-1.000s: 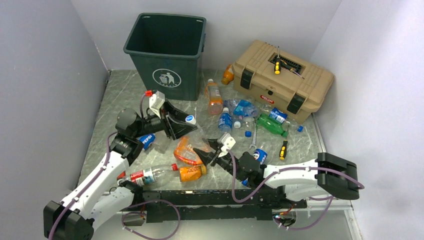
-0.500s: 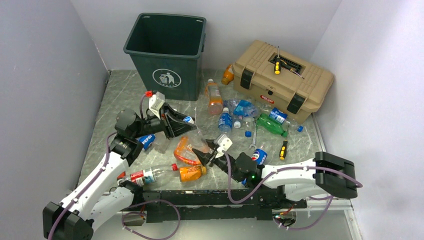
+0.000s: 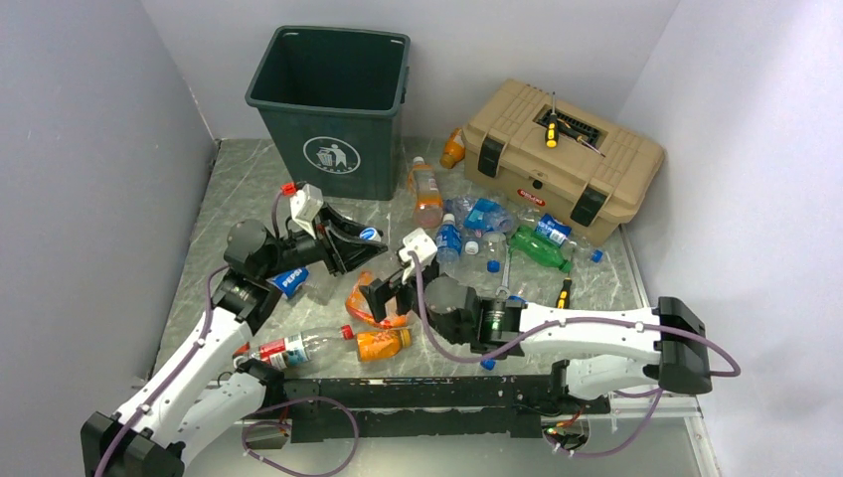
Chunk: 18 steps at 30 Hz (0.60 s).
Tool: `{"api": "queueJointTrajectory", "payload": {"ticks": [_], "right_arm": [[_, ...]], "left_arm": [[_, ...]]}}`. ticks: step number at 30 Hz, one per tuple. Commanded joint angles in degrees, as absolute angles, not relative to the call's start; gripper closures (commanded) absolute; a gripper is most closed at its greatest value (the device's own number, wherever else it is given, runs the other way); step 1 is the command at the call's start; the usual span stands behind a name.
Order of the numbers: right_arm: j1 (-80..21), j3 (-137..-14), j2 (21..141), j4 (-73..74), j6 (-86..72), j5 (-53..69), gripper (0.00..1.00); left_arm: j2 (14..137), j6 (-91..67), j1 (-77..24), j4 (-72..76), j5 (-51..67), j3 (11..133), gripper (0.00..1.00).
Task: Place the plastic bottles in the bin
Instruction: Place the plastic bottle in the trash bin.
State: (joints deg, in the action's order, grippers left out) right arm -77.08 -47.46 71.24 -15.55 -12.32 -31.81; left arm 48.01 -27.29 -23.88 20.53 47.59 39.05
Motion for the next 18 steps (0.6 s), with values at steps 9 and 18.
{"api": "queueJointTrajectory", "payload": {"ticks": [9,18], "right_arm": [[-77.26,-46.35,48.32,12.62,-21.52,-46.78,0.00],[-77.26,-37.69,36.04,16.89,-30.07,-48.04,0.00]], "left_arm": [[48.04,-11.86,-23.99,10.71,18.58,59.97,1.00],[70.16,9.44,-23.79,10.21,0.62,90.11,1.00]]}}
